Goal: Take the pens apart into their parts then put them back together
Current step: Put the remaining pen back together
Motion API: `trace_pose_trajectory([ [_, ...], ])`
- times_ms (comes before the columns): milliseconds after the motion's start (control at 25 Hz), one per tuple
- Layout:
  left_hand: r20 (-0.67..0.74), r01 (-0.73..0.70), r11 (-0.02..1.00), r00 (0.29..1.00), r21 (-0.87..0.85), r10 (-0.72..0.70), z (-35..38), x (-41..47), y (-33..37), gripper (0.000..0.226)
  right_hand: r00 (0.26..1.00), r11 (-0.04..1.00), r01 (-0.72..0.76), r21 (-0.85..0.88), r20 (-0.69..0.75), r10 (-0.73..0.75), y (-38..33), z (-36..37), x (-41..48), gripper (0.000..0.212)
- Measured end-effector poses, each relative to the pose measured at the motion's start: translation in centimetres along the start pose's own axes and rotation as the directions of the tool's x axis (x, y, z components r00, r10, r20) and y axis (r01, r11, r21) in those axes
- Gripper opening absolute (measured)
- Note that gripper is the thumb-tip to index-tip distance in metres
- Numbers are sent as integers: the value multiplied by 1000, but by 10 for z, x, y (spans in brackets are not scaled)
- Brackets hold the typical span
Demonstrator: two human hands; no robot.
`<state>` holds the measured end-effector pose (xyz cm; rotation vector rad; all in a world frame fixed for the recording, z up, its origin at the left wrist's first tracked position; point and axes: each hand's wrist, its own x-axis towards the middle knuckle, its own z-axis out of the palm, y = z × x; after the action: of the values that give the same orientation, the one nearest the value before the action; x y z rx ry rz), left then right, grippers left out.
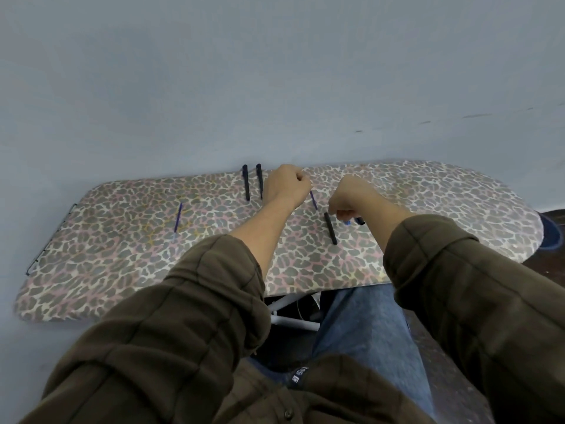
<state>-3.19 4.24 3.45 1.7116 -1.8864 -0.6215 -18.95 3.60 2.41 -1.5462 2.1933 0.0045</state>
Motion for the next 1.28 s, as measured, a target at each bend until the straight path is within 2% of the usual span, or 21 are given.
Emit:
trace_pose_trajectory([
  [200,2,32,999,999,28,-32,-5,0,-12,28,999,1000,5,-5,51,-5,-5,15,10,14],
  [400,-18,49,998,999,43,-49,-7,3,-24,29,991,997,2,-81,133,9,-13,24,20,8],
  [600,-17,75,997,997,26,-74,-9,6,-36,28,986,995,-8,-102,167,25,-16,24,20,11],
  [680,-18,76,997,997,14,-76,-10,7,-38,28,993,999,3,-41,117,2,-20,13,19,14],
  [760,-23,69,998,997,-8,-70,-15,9,-39,27,998,991,55,119,7,-57,-30,-3,20,15],
  [880,-51,59,994,997,-92,-64,-26,14,-42,17,967,923,229,309,-182,-179,-55,-27,14,14],
  [960,-78,58,983,994,-175,-72,-37,16,-43,24,933,863,337,376,-256,-253,-76,-37,5,11],
  [1080,-171,28,965,982,-259,-74,-55,20,-49,39,863,789,488,372,-340,-374,-107,-42,-5,13],
  [1280,-337,-31,954,939,-297,-74,-81,18,-68,20,771,702,626,338,-399,-495,-146,-35,-17,16],
])
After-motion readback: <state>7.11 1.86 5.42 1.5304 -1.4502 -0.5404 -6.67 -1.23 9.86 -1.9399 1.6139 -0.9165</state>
